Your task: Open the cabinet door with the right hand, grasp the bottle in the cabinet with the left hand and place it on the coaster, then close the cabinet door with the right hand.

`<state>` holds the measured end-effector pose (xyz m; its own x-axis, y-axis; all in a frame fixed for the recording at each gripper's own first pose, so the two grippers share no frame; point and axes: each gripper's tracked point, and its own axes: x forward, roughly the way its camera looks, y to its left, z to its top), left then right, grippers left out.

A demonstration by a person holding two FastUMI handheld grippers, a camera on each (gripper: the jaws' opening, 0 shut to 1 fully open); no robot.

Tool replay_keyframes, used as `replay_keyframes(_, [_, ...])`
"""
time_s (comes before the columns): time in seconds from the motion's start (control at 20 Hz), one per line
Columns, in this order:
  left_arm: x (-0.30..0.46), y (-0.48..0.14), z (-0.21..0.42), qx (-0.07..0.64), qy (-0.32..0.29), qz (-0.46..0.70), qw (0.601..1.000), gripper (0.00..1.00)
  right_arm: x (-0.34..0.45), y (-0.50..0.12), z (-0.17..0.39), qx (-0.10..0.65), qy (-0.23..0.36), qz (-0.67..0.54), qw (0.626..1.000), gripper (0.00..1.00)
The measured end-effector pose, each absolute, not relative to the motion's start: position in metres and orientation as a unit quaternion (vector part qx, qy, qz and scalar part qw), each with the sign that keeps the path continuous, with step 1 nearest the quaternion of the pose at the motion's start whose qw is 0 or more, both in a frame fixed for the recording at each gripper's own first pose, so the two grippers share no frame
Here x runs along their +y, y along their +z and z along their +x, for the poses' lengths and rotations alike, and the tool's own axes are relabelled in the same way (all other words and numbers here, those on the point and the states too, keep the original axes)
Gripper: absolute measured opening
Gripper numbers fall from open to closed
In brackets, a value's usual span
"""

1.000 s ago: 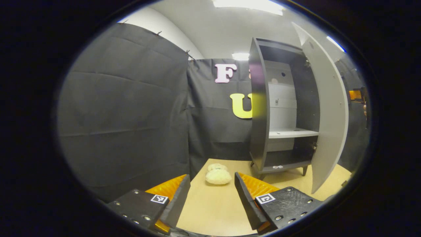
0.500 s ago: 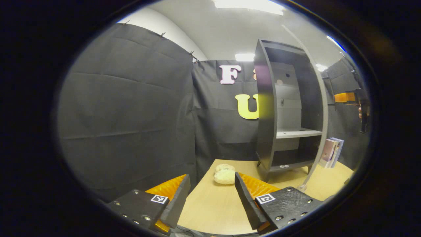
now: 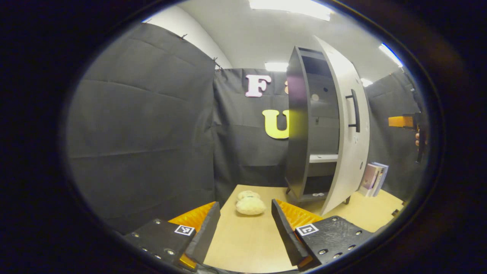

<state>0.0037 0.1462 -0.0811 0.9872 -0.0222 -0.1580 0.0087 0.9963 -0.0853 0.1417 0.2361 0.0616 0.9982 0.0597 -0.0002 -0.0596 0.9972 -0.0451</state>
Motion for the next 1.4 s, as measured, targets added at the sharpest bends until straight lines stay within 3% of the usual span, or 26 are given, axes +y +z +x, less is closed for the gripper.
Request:
replay_keyframes(0.1, [0.138,-0.078,0.01,0.077,-0.012,-0.041,0.996,0.77,0.226,0.063,0.133,-0.008,0.025,-0.036,0.999,0.93])
replay_keyframes(0.25, [0.116,-0.065,0.012,0.069,-0.021,-0.041,0.997,0.81,0.21,0.06,0.124,-0.015,0.023,-0.053,0.998,0.93])
replay_keyframes(0.4, [0.088,-0.053,0.014,0.061,-0.026,-0.04,0.997,0.77,0.186,0.061,0.114,-0.02,0.019,-0.071,0.997,0.93])
replay_keyframes(0.45, [0.08,-0.049,0.013,0.058,-0.03,-0.042,0.997,0.81,0.18,0.061,0.112,-0.022,0.019,-0.074,0.997,0.93])
replay_keyframes(0.6, [0.05,-0.038,0.012,0.051,-0.037,-0.045,0.997,0.77,0.161,0.058,0.107,-0.024,0.023,-0.071,0.997,0.93])
replay_keyframes(0.7, [0.032,-0.03,0.01,0.044,-0.041,-0.04,0.997,0.84,0.149,0.056,0.104,-0.023,0.026,-0.062,0.997,0.94])
replay_keyframes(1.0, [-0.013,-0.008,0.001,0.025,-0.048,-0.03,0.998,0.81,0.108,0.048,0.095,-0.018,0.022,-0.035,0.999,0.94])
replay_keyframes(1.1, [-0.024,-0.004,0.0,0.022,-0.049,-0.033,0.998,0.84,0.097,0.042,0.094,-0.012,0.021,-0.026,0.999,0.94])
replay_keyframes(1.35, [-0.036,0.007,-0.001,0.016,-0.047,-0.025,0.998,0.81,0.073,0.03,0.093,-0.004,0.014,-0.015,1.0,0.94])
replay_keyframes(1.4, [-0.038,0.009,0.0,0.014,-0.046,-0.024,0.999,0.84,0.071,0.029,0.093,-0.003,0.014,-0.013,1.0,0.94])
